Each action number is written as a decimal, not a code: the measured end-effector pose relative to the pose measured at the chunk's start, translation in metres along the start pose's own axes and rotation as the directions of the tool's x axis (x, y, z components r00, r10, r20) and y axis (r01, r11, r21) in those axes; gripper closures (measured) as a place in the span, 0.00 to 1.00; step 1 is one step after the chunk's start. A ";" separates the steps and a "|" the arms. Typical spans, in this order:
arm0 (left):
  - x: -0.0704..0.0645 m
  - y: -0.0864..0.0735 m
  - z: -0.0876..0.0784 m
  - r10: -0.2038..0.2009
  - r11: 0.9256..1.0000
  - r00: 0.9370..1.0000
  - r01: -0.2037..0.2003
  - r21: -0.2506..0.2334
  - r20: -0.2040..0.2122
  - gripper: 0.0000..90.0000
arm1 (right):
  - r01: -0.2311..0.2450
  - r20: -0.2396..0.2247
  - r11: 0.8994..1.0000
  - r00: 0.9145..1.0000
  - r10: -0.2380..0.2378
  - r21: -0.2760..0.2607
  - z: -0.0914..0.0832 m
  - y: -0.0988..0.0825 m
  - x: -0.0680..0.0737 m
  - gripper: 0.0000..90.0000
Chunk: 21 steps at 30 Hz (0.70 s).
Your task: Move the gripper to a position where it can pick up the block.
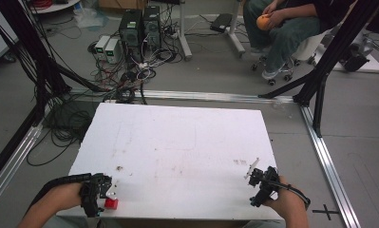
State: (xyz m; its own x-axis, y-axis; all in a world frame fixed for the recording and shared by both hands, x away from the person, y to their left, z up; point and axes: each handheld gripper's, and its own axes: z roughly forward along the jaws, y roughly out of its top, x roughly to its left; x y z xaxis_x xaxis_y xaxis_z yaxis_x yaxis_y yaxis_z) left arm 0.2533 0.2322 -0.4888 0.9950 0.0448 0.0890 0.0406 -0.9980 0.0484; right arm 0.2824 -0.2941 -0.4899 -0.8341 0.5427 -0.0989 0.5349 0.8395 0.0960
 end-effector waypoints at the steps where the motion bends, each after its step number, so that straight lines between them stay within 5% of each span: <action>1: 0.000 0.000 0.000 0.000 1.000 1.000 0.000 0.000 0.000 0.24 | -0.001 0.001 1.000 1.000 0.001 0.001 0.000 0.000 0.000 0.07; 21: -0.006 0.018 0.014 0.028 1.000 0.999 -0.028 0.008 0.035 0.25 | 0.004 -0.004 1.000 1.000 -0.004 -0.003 0.000 0.000 0.000 0.07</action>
State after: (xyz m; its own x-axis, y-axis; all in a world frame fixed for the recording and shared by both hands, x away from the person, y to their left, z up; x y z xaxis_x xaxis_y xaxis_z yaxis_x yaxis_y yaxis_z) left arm 0.2498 0.2136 -0.5020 0.9983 0.0154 0.0558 0.0132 -0.9992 0.0383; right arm 0.2826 -0.2941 -0.4901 -0.8368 0.5391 -0.0954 0.5310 0.8417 0.0983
